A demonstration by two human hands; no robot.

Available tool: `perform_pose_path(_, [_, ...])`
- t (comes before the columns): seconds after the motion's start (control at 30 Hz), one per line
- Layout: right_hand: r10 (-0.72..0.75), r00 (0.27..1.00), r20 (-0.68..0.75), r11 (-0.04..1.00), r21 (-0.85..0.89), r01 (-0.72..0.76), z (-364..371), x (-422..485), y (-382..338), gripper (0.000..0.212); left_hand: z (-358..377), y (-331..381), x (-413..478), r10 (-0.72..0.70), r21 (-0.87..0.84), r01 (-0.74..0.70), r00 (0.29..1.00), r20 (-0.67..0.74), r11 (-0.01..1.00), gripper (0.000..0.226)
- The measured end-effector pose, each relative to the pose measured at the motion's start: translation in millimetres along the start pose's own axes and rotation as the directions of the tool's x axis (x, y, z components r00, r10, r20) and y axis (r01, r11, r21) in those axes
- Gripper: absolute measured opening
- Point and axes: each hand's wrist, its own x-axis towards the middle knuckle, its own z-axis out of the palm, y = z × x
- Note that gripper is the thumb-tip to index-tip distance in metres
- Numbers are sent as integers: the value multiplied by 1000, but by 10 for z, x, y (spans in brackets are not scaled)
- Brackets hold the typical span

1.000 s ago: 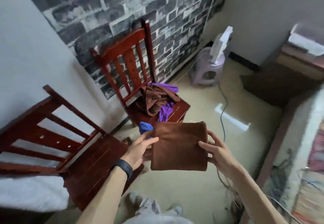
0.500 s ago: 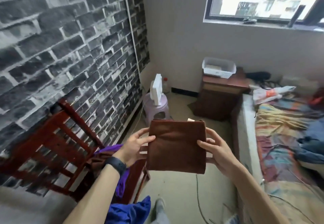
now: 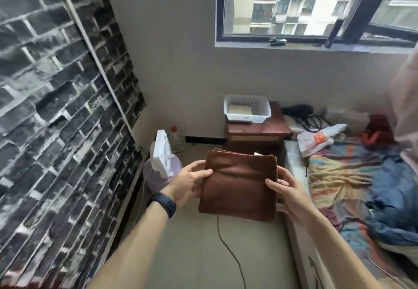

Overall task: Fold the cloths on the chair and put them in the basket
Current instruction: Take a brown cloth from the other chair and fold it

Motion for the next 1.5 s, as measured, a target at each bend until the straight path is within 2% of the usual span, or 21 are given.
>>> perform_pose_path(0.3, [58, 998, -38, 997, 47, -56, -449, 1814, -454, 42, 206, 718, 1897, -33, 102, 33, 999, -2, 994, 30])
perform_pose_path(0.57, [143, 989, -33, 990, -2, -143, -799, 3376, -934, 35, 399, 1197, 3366, -121, 99, 131, 987, -102, 986, 31])
perform_pose_path(0.83, [299, 952, -60, 952, -43, -302, -1102, 4541, -1013, 33, 446, 1292, 4569, -257, 108, 272, 957, -136, 956, 27])
perform_pose_path(1.07, [373, 921, -112, 924, -45, -379, -1161, 5713, -1133, 29, 348, 1601, 5767, -326, 141, 350, 930, -169, 926, 19])
perform_pose_path(1.23, [435, 882, -182, 892, -49, -450, -1209, 6489, -1194, 31, 323, 1800, 6551, -387, 145, 420, 898, -211, 896, 35])
perform_pose_path(1.37, [471, 855, -216, 866, -75, -495, -1216, 6997, -1186, 30, 345, 1908, 7073, -459, 143, 504, 850, -259, 852, 26])
perform_pose_path(1.5, [497, 843, -207, 843, -115, -525, -1228, 7459, -1141, 32, 369, 1968, 7474, -423, 155, 490, 845, -328, 858, 22])
